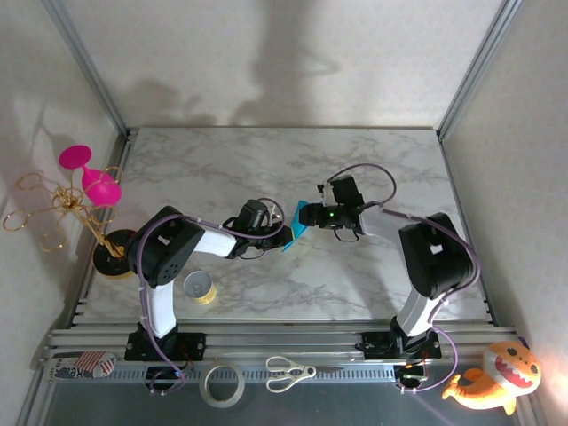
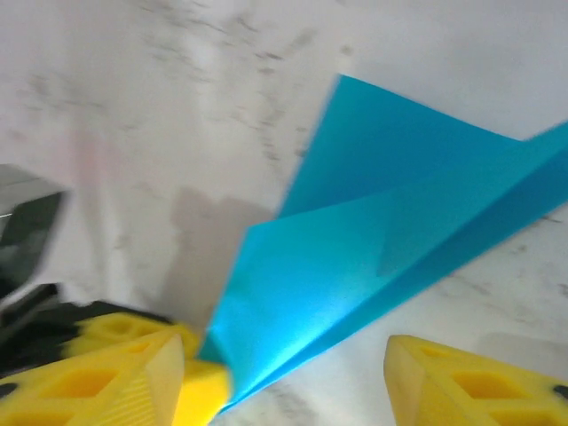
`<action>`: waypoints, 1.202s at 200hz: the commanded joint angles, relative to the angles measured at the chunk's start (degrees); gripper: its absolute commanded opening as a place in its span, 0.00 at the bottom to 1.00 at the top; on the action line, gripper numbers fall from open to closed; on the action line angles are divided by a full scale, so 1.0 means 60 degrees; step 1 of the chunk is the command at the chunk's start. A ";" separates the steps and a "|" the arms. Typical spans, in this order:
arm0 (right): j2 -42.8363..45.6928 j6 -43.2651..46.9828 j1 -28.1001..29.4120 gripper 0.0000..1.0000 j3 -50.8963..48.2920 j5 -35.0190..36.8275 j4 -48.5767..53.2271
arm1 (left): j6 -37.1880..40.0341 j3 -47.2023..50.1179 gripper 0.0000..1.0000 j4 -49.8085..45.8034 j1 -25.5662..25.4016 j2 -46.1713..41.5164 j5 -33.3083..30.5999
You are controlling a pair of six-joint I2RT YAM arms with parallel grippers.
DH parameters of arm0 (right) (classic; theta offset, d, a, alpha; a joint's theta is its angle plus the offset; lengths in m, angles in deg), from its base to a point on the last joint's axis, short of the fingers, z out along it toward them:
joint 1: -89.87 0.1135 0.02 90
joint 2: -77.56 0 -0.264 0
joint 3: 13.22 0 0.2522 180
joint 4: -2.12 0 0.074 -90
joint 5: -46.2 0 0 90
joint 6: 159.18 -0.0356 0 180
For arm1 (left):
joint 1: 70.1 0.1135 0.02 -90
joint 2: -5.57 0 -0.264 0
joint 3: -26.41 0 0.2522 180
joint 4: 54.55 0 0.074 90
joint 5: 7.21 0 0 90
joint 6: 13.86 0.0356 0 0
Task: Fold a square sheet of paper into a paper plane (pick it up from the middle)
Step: Fold the wing for the fifth time at the center of the table.
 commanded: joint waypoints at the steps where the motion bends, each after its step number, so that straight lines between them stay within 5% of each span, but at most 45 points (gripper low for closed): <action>1: 0.0364 -0.1256 0.0054 0.53 -0.0579 -0.1005 -0.1911 | -0.0079 0.0085 0.07 -0.0760 0.0045 0.0611 -0.0359; 44: -0.0291 -0.1890 0.0090 0.25 -0.0754 -0.1690 -0.2561 | -0.0132 0.0048 0.07 -0.0753 0.0045 0.0658 -0.0332; 70: -0.0673 -0.1866 0.0113 0.17 -0.0791 -0.1834 -0.2619 | -0.0204 0.0033 0.07 -0.0796 0.0045 0.0668 -0.0318; 240: -0.1794 -0.1440 0.0146 0.15 -0.0175 -0.1434 -0.1749 | -0.0094 -0.0069 0.10 -0.1105 0.0045 0.0810 -0.0201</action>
